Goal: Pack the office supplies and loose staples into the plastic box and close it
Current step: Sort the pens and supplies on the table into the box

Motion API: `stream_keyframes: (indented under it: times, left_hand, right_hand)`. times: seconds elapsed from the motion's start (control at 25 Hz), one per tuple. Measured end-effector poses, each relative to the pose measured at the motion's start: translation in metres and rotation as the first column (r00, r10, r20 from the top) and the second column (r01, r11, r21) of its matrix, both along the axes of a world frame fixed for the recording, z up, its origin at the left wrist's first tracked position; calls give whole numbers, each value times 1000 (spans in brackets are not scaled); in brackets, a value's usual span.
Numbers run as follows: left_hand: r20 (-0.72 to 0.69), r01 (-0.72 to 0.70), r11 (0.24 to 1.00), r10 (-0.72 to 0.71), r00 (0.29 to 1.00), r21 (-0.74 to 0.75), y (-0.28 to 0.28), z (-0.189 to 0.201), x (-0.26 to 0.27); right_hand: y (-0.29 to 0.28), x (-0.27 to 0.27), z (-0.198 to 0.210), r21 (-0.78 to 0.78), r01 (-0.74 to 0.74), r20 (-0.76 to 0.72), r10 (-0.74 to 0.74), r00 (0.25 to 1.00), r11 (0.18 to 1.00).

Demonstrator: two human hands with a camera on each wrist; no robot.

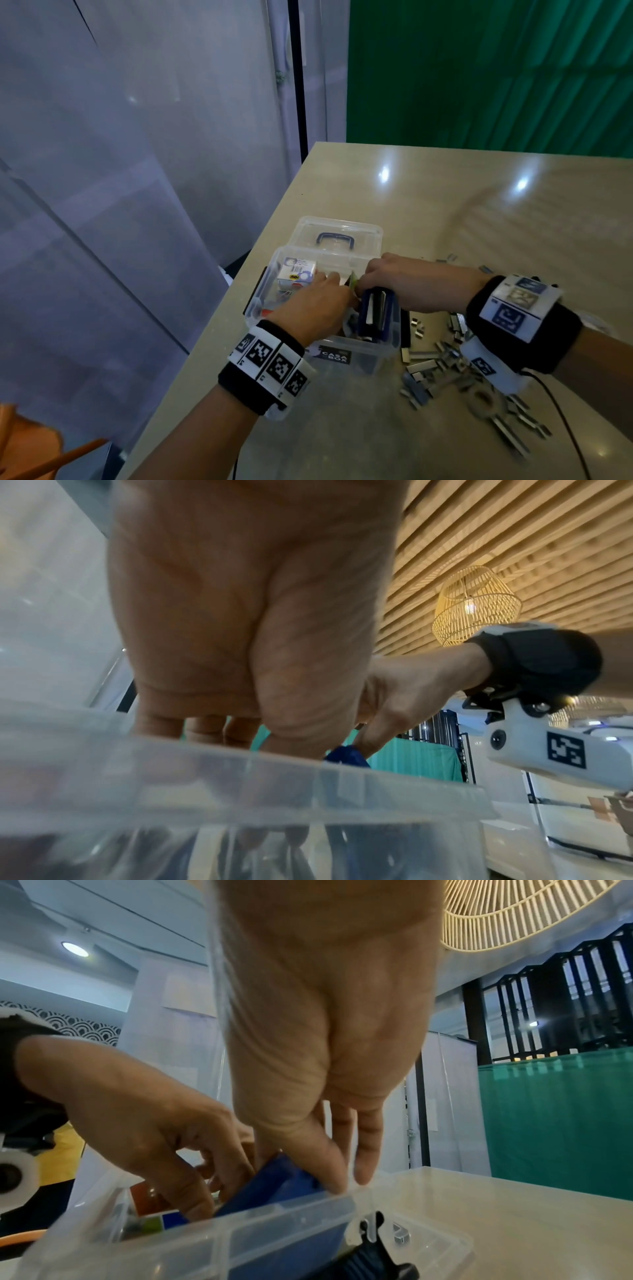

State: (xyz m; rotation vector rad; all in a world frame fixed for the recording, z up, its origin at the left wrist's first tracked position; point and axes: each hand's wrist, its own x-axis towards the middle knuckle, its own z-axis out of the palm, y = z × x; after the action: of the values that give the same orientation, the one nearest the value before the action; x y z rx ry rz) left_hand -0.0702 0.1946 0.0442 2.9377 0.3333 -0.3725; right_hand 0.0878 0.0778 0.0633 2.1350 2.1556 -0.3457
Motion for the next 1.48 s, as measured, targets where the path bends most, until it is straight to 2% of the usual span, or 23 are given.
stream_keyframes:
  times: [0.2, 0.32, 0.44, 0.52, 0.68, 0.92, 1.2, 1.28, 1.4, 1.48]
  left_hand:
    - [-9, -40, 999, 39, 999, -31, -3, 4, -2]
    - [32, -83, 993, 86, 996, -89, -3, 8, 0]
    - [132, -111, 989, 124, 983, -102, -12, 16, 11]
    - [205, -97, 992, 113, 972, -86, -24, 22, 24]
    - [342, -56, 994, 85, 936, -93, -57, 31, 58]
    - [385, 7, 990, 48, 922, -139, -112, 31, 107]
    - [348, 47, 982, 20, 937, -182, -161, 0, 150]
    - [328, 50, 975, 25, 944, -218, -167, -16, 163]
    - [277, 45, 967, 27, 960, -250, -170, -47, 179]
    - [247, 29, 970, 32, 969, -240, -173, -67, 185]
  right_hand:
    - [2, -4, -3, -178, 67, 108, -48, 993, 982]
    - [-10, -6, 2, -226, 121, 37, -116, 993, 967]
    - [-34, 7, 17, -99, 185, -204, -201, 958, 978]
    - [-57, 26, 25, -15, 287, -296, -279, 914, 958]
    - [-107, 63, 34, 57, 387, -331, -348, 877, 920]
    - [-180, 96, 27, 77, 488, -414, -417, 809, 869]
    - [-228, 127, 5, 28, 585, -427, -519, 740, 811]
    - [-237, 141, -9, 53, 650, -438, -567, 698, 758]
    - [-247, 155, -35, 88, 765, -438, -665, 605, 638]
    - [-250, 157, -53, 62, 800, -420, -711, 564, 597]
